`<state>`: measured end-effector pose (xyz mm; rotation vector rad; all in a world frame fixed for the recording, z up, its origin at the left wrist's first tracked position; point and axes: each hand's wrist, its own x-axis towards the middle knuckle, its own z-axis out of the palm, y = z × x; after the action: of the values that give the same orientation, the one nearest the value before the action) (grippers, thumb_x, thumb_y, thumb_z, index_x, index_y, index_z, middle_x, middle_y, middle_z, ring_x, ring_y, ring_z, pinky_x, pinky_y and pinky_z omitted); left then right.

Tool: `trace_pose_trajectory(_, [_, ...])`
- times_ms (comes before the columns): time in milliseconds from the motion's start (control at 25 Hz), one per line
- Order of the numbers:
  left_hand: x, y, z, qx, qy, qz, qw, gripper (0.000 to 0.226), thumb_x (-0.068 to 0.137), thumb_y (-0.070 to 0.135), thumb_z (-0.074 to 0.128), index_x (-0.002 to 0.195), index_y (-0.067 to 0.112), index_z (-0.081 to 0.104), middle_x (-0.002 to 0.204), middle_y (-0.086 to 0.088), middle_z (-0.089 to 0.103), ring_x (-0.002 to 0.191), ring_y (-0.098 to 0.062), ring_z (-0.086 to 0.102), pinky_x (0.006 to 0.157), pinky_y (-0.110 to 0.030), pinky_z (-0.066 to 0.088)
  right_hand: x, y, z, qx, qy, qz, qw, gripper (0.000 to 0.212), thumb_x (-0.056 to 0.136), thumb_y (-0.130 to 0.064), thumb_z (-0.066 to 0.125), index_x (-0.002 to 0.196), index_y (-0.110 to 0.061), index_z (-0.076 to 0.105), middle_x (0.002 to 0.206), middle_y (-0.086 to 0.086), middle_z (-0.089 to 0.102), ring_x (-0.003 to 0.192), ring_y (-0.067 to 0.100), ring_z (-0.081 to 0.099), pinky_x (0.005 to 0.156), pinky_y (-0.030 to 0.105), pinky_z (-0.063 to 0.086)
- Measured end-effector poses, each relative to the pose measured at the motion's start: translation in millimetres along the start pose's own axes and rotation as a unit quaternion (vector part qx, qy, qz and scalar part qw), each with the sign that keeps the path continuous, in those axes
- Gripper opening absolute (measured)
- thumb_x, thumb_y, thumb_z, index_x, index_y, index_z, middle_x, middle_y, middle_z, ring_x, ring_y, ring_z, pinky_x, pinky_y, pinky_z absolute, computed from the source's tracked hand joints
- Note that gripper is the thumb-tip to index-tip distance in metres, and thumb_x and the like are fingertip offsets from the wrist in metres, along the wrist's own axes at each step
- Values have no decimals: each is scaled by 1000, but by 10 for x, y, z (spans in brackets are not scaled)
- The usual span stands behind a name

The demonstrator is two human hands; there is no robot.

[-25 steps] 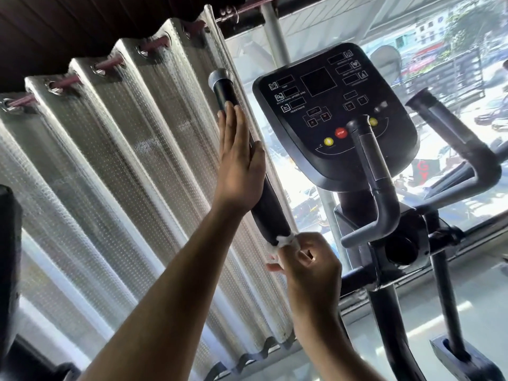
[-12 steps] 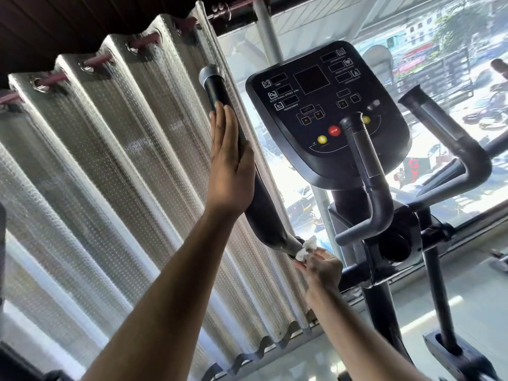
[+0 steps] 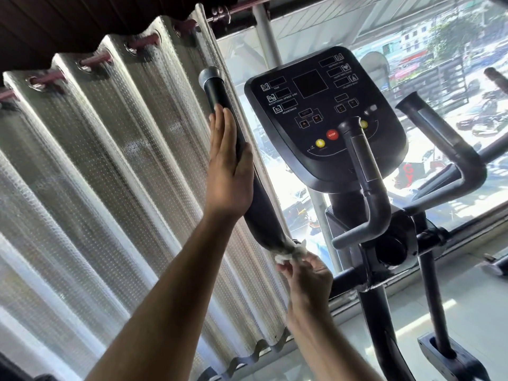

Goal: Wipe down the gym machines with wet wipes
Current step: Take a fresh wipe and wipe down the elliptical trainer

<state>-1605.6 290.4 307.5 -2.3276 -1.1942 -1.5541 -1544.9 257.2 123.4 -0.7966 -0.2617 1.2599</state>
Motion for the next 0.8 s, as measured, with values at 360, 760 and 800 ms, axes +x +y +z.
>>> trace_pose_trajectory(360, [-12, 15, 10, -22, 5, -9, 1000, 63, 106, 18, 37, 163, 6, 15, 173, -6, 4, 159, -15, -2, 127, -20, 1, -36, -137, 46, 17, -11, -77, 997, 14, 99, -4, 62, 100, -14, 72, 76, -6, 75, 67, 7, 69, 63, 25, 55])
trace_pose_trajectory(760, [0, -43, 22, -35, 12, 1, 999, 62, 105, 16, 38, 161, 0, 17, 172, -12, 6, 159, -19, 1, 126, -19, 3, 1182, 488, -60, -263, 92, -110, 954, 20, 98, -15, 61, 111, -9, 74, 107, 9, 72, 97, 26, 69, 91, 45, 58])
trace_pose_trajectory(800, [-11, -46, 24, -39, 13, -3, 999, 63, 105, 15, 38, 162, 1, 17, 172, -11, 6, 159, -17, 0, 126, -19, 3, 1138, 448, -99, -300, 50, -132, 944, 23, 97, -10, 59, 113, -8, 74, 113, 10, 70, 103, 28, 67, 95, 45, 56])
